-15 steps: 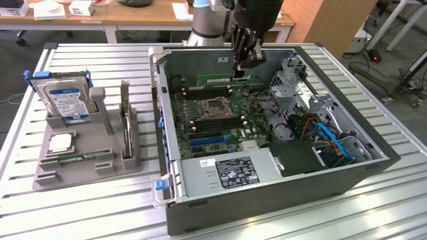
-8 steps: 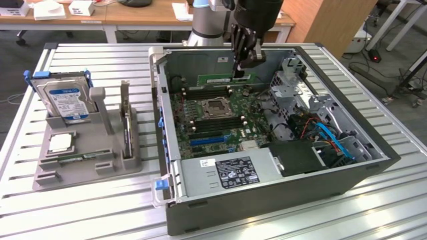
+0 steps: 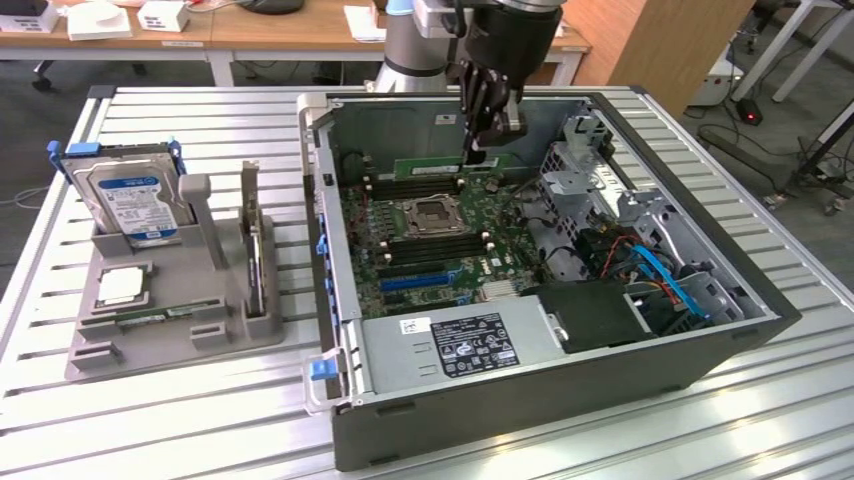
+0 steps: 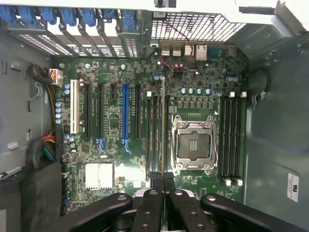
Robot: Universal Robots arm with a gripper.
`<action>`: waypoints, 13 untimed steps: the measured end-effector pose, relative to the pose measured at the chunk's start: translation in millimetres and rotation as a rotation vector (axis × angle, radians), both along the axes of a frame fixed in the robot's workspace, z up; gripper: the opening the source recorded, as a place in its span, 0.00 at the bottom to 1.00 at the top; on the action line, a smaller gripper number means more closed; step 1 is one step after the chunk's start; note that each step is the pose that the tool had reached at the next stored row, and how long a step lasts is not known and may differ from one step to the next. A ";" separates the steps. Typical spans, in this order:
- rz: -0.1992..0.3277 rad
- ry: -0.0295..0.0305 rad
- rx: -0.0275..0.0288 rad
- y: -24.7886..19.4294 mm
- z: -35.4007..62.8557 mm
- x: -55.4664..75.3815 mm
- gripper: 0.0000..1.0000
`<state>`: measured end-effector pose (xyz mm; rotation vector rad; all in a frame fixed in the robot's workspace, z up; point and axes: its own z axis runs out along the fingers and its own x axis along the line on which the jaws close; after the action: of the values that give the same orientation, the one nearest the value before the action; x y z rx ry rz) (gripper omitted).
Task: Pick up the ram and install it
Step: 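Insert the ram into the slot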
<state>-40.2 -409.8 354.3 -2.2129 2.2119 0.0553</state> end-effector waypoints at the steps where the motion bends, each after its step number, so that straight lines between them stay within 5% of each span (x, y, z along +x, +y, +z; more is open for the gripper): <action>1: 0.000 0.0000 0.0000 0.0 -1.7 0.0 0.11; 13: 0.000 -0.0001 0.0003 0.0 -21.5 0.0 0.11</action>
<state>-40.2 -409.8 332.7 -2.2127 2.2117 0.0554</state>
